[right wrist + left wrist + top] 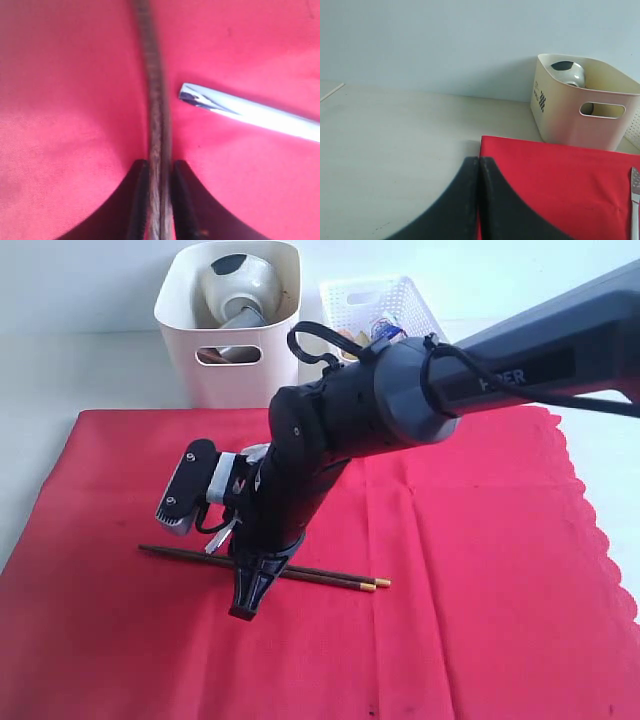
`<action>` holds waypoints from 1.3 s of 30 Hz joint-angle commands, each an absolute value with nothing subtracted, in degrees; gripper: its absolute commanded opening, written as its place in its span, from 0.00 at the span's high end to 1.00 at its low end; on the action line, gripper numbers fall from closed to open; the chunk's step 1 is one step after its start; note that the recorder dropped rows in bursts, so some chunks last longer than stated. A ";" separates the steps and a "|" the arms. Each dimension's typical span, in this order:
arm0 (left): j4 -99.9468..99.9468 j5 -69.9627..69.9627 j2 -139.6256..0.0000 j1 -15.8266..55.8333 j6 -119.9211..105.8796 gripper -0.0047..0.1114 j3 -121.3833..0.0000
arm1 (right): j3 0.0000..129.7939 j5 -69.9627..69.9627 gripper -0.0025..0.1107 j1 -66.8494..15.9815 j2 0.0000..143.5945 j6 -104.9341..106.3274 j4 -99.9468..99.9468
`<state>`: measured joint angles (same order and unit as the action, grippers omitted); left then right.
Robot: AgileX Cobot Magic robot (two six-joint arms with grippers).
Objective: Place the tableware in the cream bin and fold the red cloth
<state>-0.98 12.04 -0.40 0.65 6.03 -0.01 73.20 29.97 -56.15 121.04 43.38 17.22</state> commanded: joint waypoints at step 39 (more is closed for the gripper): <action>-0.63 11.84 0.00 0.58 5.97 0.94 0.00 | 81.78 50.34 0.98 -55.96 121.94 43.59 7.91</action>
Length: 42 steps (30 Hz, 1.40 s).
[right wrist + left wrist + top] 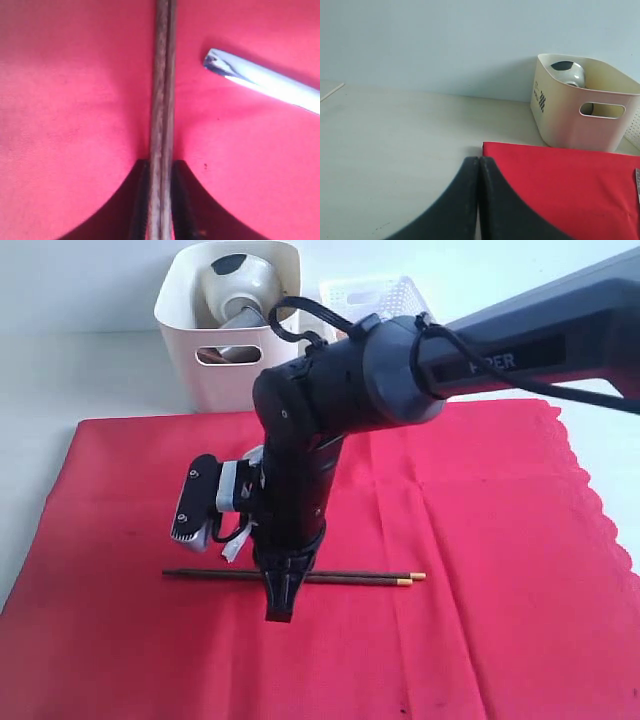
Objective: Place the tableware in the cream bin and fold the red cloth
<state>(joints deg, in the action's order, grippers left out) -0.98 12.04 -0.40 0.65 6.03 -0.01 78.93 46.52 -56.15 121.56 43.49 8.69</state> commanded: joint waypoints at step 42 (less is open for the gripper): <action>-0.63 11.84 0.00 0.58 5.97 0.94 0.00 | 85.59 56.21 0.81 -55.96 127.95 39.67 6.26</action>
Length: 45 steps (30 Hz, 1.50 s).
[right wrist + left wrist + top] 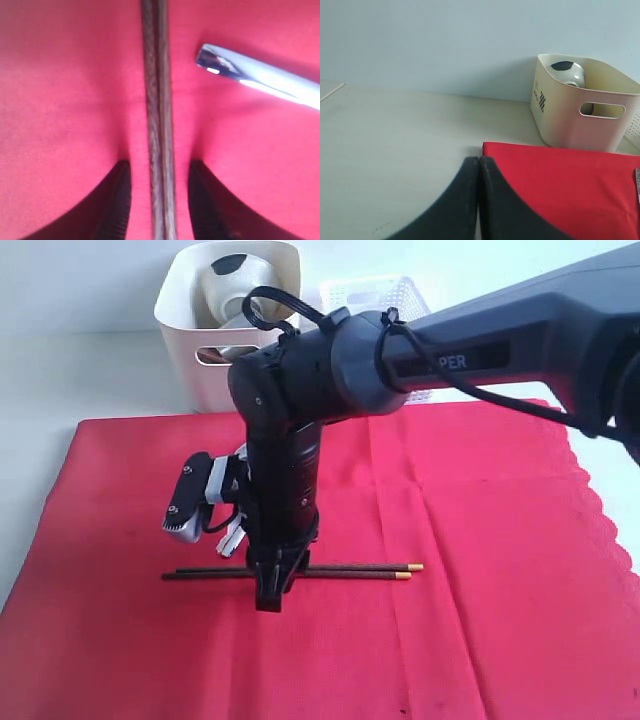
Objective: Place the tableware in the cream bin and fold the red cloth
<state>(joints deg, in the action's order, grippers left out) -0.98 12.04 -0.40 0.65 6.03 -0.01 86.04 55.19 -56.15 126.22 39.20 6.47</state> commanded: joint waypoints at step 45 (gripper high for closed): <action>-0.63 11.84 0.00 0.58 5.97 0.94 0.00 | 85.51 51.02 0.59 -55.96 124.34 31.09 9.15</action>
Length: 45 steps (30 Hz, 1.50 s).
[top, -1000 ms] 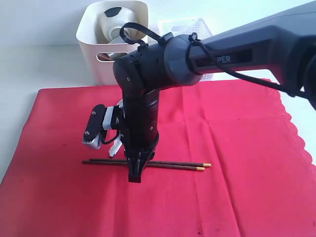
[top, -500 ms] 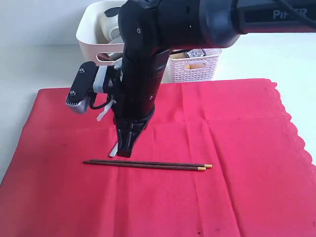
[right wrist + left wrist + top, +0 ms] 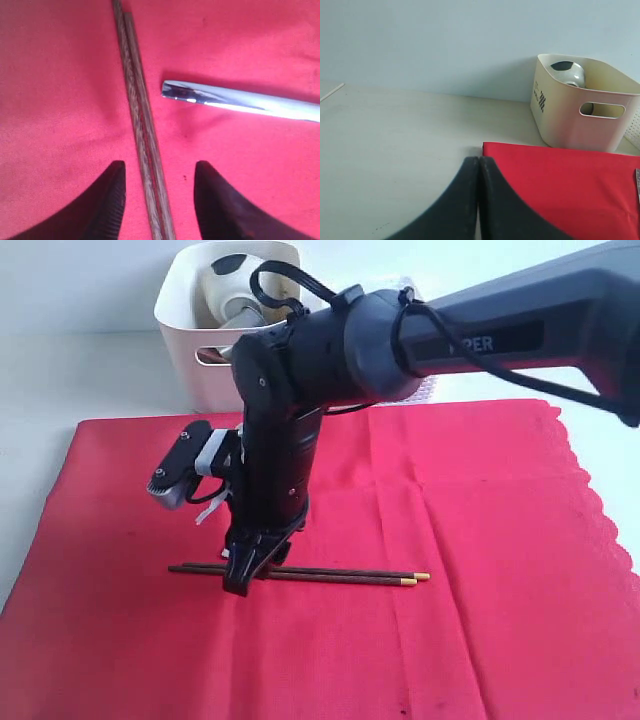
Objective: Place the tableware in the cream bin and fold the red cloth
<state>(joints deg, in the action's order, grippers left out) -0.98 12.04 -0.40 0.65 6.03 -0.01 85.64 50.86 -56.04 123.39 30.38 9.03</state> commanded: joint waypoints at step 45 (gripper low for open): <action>-0.63 11.84 0.00 0.58 5.97 0.94 0.00 | 85.51 53.03 0.70 -59.26 127.27 34.53 0.00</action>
